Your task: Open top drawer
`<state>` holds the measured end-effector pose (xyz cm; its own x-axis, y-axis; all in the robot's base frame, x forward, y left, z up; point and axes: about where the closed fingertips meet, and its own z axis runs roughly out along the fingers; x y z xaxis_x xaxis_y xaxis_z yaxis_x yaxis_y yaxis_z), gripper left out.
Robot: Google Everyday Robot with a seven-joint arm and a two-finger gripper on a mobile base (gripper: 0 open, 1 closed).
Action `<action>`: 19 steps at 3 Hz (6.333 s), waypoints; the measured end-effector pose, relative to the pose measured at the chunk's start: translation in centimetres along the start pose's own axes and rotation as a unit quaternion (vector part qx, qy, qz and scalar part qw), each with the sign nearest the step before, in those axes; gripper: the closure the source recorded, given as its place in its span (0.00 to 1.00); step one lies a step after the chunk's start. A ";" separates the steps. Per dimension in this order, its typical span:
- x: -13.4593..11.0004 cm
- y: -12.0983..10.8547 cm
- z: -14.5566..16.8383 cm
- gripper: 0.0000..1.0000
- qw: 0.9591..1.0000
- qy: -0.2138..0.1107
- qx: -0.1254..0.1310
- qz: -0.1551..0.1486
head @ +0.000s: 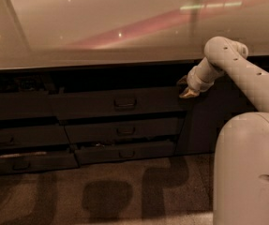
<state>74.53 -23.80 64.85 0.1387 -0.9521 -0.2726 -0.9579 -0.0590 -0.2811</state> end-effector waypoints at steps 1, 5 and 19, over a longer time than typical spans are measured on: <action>0.2 0.9 0.2 1.00 1.000 0.000 0.000 -0.001; 0.0 2.2 -0.2 1.00 1.000 0.000 -0.001 -0.004; -0.8 8.6 -1.7 1.00 1.000 -0.020 -0.005 -0.023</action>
Offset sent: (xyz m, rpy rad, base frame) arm -0.3388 -0.0677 -0.2123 -0.0210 -0.0075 0.0915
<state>65.71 -24.03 64.19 0.1923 -0.9358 -0.2955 -0.9528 -0.1058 -0.2847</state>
